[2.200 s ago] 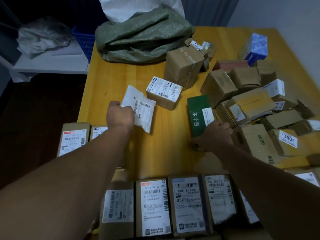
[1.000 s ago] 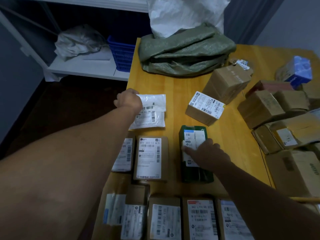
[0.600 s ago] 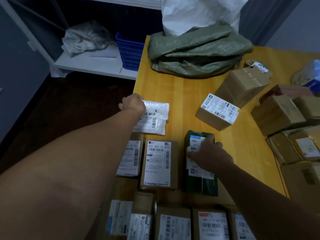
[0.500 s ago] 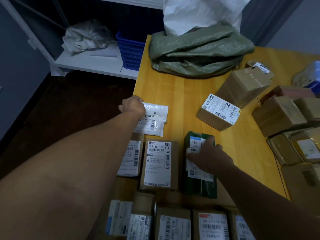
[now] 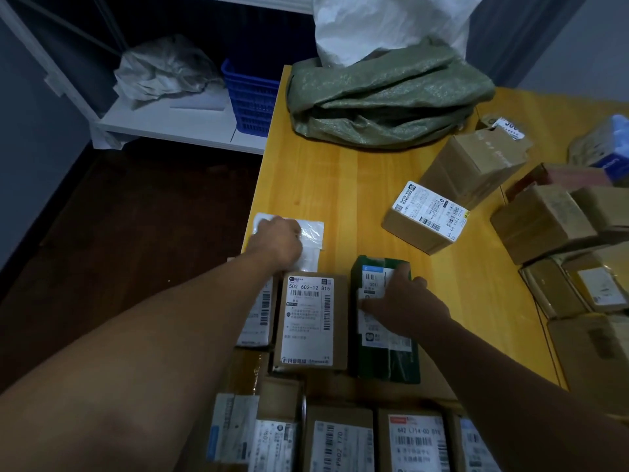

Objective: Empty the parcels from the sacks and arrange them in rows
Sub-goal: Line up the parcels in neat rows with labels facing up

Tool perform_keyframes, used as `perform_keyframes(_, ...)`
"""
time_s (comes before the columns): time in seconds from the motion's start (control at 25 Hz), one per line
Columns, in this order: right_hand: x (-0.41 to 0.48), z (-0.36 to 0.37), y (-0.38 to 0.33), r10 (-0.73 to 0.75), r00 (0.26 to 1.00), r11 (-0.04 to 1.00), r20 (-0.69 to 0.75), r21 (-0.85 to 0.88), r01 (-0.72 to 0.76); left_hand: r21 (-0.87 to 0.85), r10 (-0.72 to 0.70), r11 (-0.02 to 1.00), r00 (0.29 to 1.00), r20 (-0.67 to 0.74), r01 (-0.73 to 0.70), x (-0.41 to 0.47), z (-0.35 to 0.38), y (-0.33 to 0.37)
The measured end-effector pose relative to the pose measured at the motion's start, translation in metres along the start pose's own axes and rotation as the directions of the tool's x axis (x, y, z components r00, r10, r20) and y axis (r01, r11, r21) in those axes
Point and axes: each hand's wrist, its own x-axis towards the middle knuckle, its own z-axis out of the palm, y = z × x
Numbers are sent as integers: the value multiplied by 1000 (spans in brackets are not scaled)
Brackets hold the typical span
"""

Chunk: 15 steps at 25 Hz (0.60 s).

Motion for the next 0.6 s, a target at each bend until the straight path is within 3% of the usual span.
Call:
perform_keyframes(0.12, 1, 1, 2, 10, 1000, 1000, 10, 12, -10, 293, -6, 952, 956, 295, -84, -6, 11, 13)
perform_keyframes(0.2, 1, 2, 2, 12, 1000, 999, 18, 32, -12, 418, -65, 900, 912, 405, -122, -7, 14, 16)
perform_keyframes(0.44, 1, 1, 1, -6, 1000, 1000, 24, 20, 5, 439, -74, 889, 905, 418, -130, -3, 8, 4)
perform_keyframes(0.6, 3, 3, 2, -12, 1000, 999, 17, 44, 11, 356, -12, 928, 949, 314, -106, -1, 10, 4)
